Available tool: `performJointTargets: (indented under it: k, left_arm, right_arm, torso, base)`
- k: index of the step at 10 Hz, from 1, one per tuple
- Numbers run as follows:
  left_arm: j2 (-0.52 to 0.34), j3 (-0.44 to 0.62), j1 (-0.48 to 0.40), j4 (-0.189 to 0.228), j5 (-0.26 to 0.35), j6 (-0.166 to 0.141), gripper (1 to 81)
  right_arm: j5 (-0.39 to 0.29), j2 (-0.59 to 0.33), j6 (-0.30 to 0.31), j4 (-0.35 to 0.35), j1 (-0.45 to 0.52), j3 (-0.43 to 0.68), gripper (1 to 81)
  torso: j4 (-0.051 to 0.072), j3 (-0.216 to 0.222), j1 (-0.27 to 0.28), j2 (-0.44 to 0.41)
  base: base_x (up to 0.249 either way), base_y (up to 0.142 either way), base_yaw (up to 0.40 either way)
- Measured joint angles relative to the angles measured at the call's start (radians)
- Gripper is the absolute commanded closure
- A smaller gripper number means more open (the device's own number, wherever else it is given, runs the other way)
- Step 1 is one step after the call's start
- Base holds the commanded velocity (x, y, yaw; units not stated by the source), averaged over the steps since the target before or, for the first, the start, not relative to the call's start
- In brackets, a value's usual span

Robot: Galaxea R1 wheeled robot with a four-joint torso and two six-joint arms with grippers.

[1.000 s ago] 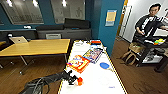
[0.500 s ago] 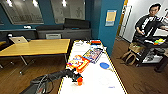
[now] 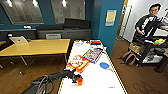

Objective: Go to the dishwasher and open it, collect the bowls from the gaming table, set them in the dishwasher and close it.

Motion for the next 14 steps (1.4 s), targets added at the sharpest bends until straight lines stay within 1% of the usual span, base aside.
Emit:
performJointTargets:
  k: [3,4,5,6,7,8,10,12,14]
  left_arm:
    - [0.003,-0.001,0.000,0.006,0.000,0.000,1.0]
    - [0.006,-0.009,0.001,0.006,0.000,-0.006,1.0]
    - [0.014,-0.026,0.001,0.006,0.000,-0.026,1.0]
    - [0.025,-0.052,0.001,0.006,-0.001,-0.067,1.0]
    - [0.037,-0.076,0.001,0.006,-0.002,-0.087,1.0]
    - [0.046,-0.089,0.004,0.006,-0.018,-0.097,1.0]
    - [0.053,-0.091,0.036,0.006,-0.073,-0.098,1.0]
    - [0.055,-0.091,0.064,0.006,-0.082,-0.097,1.0]
    - [0.055,-0.091,0.066,0.006,-0.085,-0.097,1.0]
  right_arm:
    - [0.000,-0.002,0.000,0.000,0.000,-0.001,81.1]
    - [0.000,-0.002,0.000,0.000,0.000,-0.001,81.1]
    - [0.000,-0.002,0.000,0.000,0.000,-0.001,81.1]
    - [0.000,-0.002,0.000,0.000,0.000,-0.001,81.1]
    - [0.000,-0.002,0.000,0.000,0.000,-0.002,81.1]
    - [0.000,-0.002,0.000,0.000,0.000,-0.004,81.1]
    - [0.001,-0.002,0.000,0.000,0.000,-0.004,81.1]
    - [0.001,-0.001,0.000,0.000,0.000,-0.004,81.1]
    - [0.001,0.000,0.000,0.000,0.000,-0.006,81.1]
  torso:
    - [0.000,0.000,0.000,0.000]
    - [0.000,0.000,0.000,0.000]
    - [0.000,0.000,0.000,0.000]
    - [0.000,0.000,0.000,0.000]
    - [0.000,0.000,0.000,0.000]
    - [0.000,0.000,0.000,0.000]
    - [0.000,0.000,0.000,0.000]
    - [0.000,0.000,0.000,0.000]
    - [0.000,0.000,0.000,0.000]
  base:
    - [0.000,0.000,0.000]
    - [0.000,0.000,0.000]
    - [0.000,0.000,0.000]
    - [0.000,0.000,0.000]
    - [0.000,0.000,0.000]
    - [0.000,0.000,0.000]
    - [0.000,0.000,0.000]
    - [0.000,0.000,0.000]
    - [0.000,0.000,0.000]
